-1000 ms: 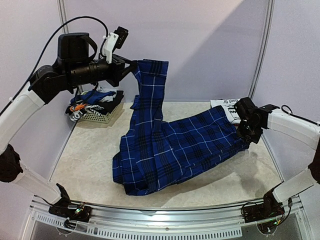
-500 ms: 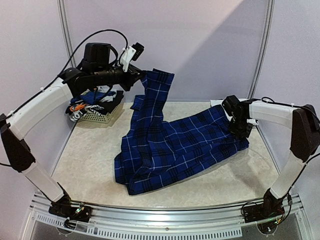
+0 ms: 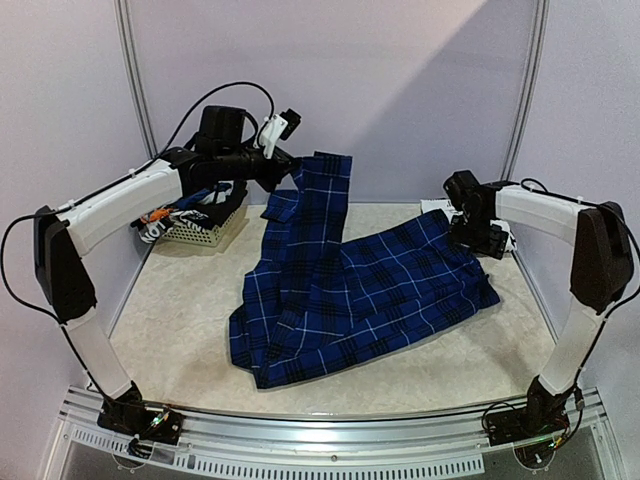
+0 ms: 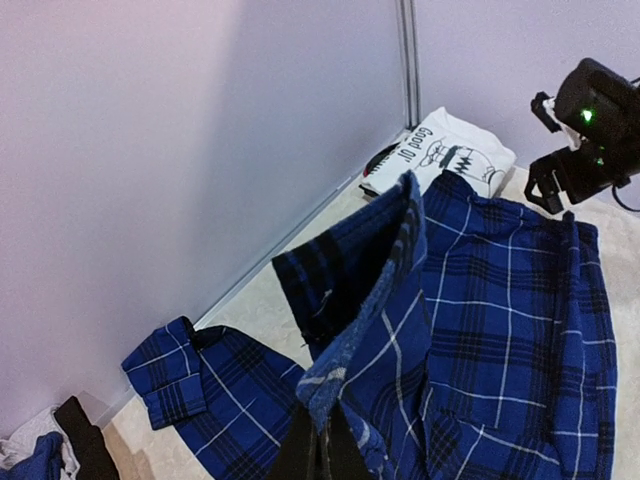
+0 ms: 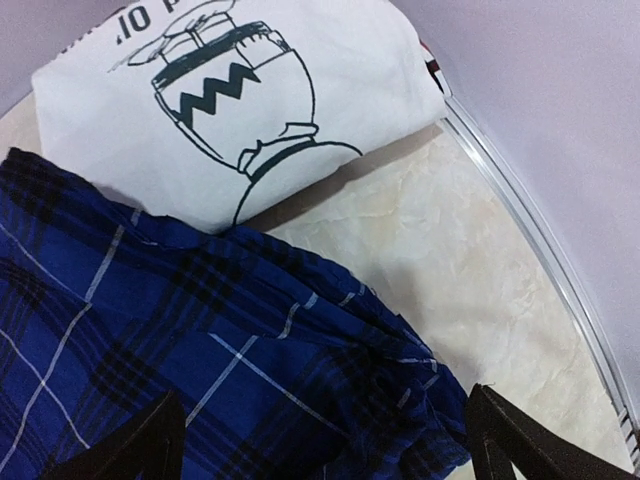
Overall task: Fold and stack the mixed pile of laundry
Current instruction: Fold the flattened shirt at the center of the board.
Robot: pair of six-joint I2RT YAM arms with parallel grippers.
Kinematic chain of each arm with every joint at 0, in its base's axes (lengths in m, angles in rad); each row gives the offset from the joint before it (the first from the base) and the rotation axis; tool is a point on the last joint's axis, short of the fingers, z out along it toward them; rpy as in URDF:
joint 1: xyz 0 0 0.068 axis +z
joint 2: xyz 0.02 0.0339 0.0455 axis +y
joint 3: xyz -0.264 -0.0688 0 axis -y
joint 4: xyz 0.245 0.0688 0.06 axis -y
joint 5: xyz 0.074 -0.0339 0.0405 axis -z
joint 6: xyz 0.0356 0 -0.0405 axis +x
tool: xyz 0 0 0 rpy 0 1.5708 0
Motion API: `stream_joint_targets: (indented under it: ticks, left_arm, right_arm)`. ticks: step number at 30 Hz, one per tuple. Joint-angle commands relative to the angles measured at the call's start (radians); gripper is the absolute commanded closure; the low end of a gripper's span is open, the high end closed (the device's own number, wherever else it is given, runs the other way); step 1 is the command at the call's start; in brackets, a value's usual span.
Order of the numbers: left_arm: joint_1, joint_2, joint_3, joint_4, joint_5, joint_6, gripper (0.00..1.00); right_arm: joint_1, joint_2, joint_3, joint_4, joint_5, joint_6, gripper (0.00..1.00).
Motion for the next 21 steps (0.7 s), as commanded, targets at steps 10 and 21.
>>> stream_joint_targets:
  ticks: [10,21]
  left_arm:
    - [-0.012,-0.103,-0.107,0.029,-0.037,-0.131,1.0]
    - [-0.189,-0.131,-0.041,-0.078,-0.139,-0.268,1.0]
  right_arm:
    - [0.19,-0.392,-0.453,0.357,-0.491,-0.345,0.18]
    - [0.148,-0.212,-0.536,0.458,-0.462,-0.3,0.27]
